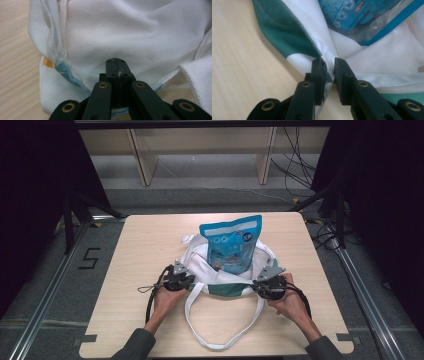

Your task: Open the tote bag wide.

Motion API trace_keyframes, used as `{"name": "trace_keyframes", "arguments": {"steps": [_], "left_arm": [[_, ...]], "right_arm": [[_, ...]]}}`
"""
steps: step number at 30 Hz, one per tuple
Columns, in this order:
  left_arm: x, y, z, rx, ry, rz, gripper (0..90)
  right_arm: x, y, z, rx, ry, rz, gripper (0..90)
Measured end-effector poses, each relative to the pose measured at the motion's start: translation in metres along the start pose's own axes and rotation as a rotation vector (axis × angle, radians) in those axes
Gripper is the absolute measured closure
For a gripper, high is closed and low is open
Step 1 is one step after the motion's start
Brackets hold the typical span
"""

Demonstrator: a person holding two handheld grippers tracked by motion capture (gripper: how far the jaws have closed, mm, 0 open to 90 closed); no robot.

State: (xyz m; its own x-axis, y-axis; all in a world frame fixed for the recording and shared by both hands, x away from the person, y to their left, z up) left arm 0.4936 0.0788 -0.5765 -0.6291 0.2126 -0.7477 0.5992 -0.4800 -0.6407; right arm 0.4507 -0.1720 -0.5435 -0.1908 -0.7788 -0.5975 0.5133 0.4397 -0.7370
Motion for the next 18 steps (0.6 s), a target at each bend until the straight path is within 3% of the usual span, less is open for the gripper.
{"name": "trace_keyframes", "arguments": {"steps": [3,4,14,18], "left_arm": [[-0.003,0.003,-0.004,-0.006,-0.014,0.008,89.1],[-0.005,0.005,-0.004,-0.003,-0.048,0.017,89.1],[-0.014,0.014,-0.012,-0.01,-0.055,0.028,88.6],[-0.015,0.015,-0.013,-0.017,-0.062,0.029,88.2]], "right_arm": [[-0.002,0.004,0.004,0.02,0.005,0.009,78.7],[-0.001,0.003,0.005,0.007,0.005,-0.007,78.7],[-0.004,0.012,0.017,0.042,0.041,0.018,78.6],[-0.005,0.014,0.02,0.051,0.033,0.012,78.6]]}}
Point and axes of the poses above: each handheld gripper's, and its own axes: y roughly forward along the jaws, x roughly out of its underside, z roughly to its right, the point moved 9 cm from there along y, roughly forward along the jaws, and after that the axes turned 12 degrees about -y, right-handed, at the moved point
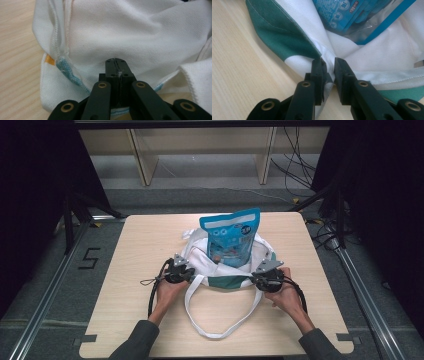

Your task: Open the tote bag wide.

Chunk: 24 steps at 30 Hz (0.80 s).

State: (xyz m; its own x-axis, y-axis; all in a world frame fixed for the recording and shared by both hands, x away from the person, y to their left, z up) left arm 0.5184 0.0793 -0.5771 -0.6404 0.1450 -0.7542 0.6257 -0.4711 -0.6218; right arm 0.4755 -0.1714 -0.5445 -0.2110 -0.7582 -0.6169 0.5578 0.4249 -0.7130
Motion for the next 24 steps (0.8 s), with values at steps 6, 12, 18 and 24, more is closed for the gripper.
{"name": "trace_keyframes", "arguments": {"steps": [6,12,18,24], "left_arm": [[0.0,0.0,-0.001,0.002,-0.006,-0.002,87.5],[0.0,-0.004,0.003,0.025,-0.011,-0.013,78.1],[-0.008,-0.018,0.01,0.049,-0.054,0.019,59.3],[-0.021,-0.046,0.015,0.061,-0.053,0.072,46.9]], "right_arm": [[-0.001,0.001,0.001,0.008,0.004,-0.001,78.2],[-0.002,-0.002,0.001,-0.005,0.061,0.023,72.8],[-0.008,-0.02,0.007,0.005,0.123,0.116,60.1],[-0.015,-0.044,0.01,0.004,0.22,0.209,51.5]]}}
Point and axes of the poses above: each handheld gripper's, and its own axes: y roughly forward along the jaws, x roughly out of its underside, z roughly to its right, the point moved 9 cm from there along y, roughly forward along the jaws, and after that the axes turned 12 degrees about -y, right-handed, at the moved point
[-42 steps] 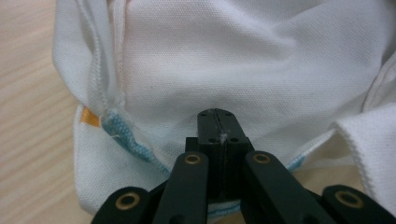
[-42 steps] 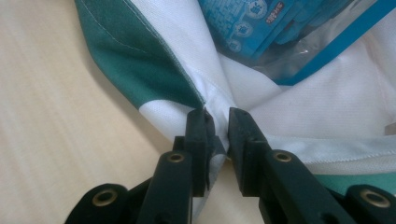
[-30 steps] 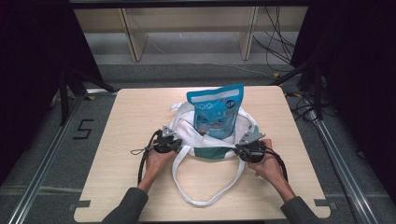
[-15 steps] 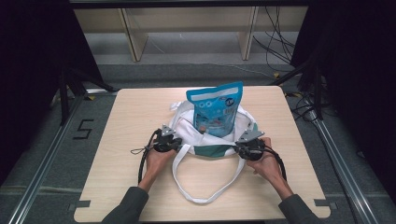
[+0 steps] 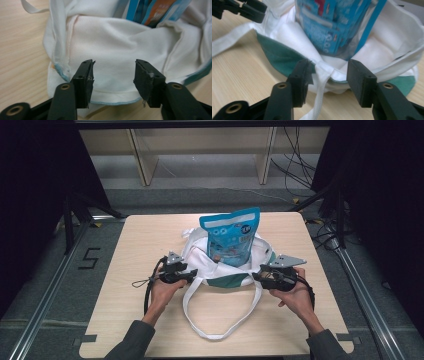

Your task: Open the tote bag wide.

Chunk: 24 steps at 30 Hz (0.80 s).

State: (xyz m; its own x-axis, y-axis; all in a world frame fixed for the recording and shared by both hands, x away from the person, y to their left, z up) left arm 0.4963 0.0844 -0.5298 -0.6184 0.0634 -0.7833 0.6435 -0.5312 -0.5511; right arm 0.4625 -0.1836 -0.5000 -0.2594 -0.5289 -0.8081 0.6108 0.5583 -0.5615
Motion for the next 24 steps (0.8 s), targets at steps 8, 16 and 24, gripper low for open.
{"name": "trace_keyframes", "arguments": {"steps": [8,16,24], "left_arm": [[-0.001,-0.018,0.012,0.038,-0.011,0.012,37.8],[0.01,-0.026,0.027,0.082,0.004,-0.008,28.3],[0.027,-0.04,0.037,0.112,0.021,-0.039,23.2]], "right_arm": [[-0.004,-0.011,0.002,0.03,0.009,0.025,44.6],[0.0,-0.015,-0.001,0.016,0.01,0.011,43.2],[0.003,-0.014,-0.006,0.016,0.012,0.009,41.4]]}}
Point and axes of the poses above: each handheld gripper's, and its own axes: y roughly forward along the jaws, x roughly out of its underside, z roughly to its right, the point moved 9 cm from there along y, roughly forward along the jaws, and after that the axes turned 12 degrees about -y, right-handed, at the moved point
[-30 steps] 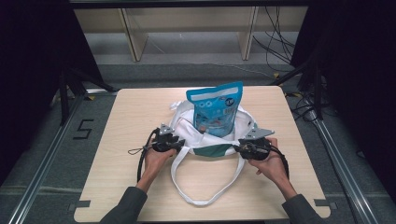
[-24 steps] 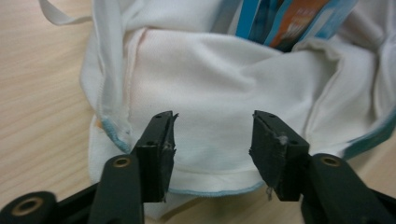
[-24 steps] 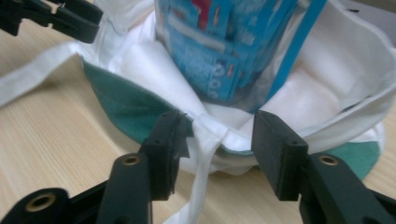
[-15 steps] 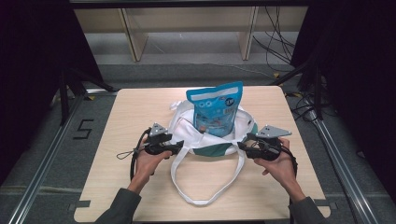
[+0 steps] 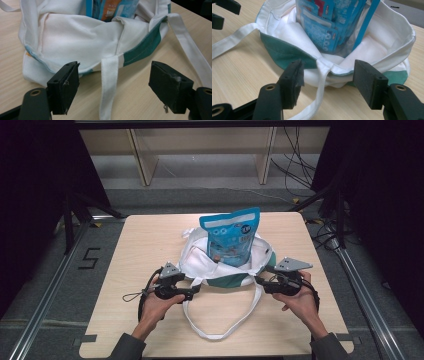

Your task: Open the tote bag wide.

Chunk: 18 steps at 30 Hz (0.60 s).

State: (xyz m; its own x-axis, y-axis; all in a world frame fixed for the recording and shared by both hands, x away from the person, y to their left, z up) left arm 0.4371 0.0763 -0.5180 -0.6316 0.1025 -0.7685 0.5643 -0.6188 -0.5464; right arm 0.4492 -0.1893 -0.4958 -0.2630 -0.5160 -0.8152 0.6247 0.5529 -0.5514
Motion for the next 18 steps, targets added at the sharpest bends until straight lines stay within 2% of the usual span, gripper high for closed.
{"name": "trace_keyframes", "arguments": {"steps": [2,6,8,10,12,13,14,15,16,18], "left_arm": [[0.001,-0.001,0.002,0.016,0.002,0.014,22.9],[0.003,-0.003,0.001,0.004,0.005,0.012,22.1],[0.005,-0.004,0.002,0.007,-0.006,0.012,21.5],[0.008,-0.006,0.003,0.013,-0.006,0.012,21.5],[0.011,-0.008,0.003,0.013,0.013,0.007,22.7],[0.013,-0.008,0.005,0.018,0.003,0.013,22.5],[0.015,-0.009,0.005,0.015,0.008,0.009,22.5],[0.017,-0.009,0.006,0.022,0.015,0.01,22.4],[0.021,-0.012,0.006,0.01,0.033,0.001,21.8],[0.022,-0.012,0.008,0.016,0.022,0.014,21.6]], "right_arm": [[0.001,-0.001,-0.003,-0.003,0.016,-0.009,41.2],[0.003,-0.001,-0.005,-0.001,0.015,-0.013,40.4],[0.004,-0.001,-0.004,-0.003,-0.016,-0.009,40.0],[0.005,-0.001,-0.003,0.005,-0.024,0.0,40.0],[0.008,-0.003,-0.008,-0.014,-0.013,-0.009,39.5],[0.009,-0.005,-0.01,-0.012,0.008,-0.018,39.3],[0.009,-0.005,-0.01,-0.012,0.008,-0.018,39.3],[0.009,-0.005,-0.009,-0.011,-0.005,-0.018,39.2],[0.01,-0.005,-0.009,-0.007,-0.021,-0.007,39.0],[0.011,-0.006,-0.01,-0.008,-0.032,-0.005,38.9]]}}
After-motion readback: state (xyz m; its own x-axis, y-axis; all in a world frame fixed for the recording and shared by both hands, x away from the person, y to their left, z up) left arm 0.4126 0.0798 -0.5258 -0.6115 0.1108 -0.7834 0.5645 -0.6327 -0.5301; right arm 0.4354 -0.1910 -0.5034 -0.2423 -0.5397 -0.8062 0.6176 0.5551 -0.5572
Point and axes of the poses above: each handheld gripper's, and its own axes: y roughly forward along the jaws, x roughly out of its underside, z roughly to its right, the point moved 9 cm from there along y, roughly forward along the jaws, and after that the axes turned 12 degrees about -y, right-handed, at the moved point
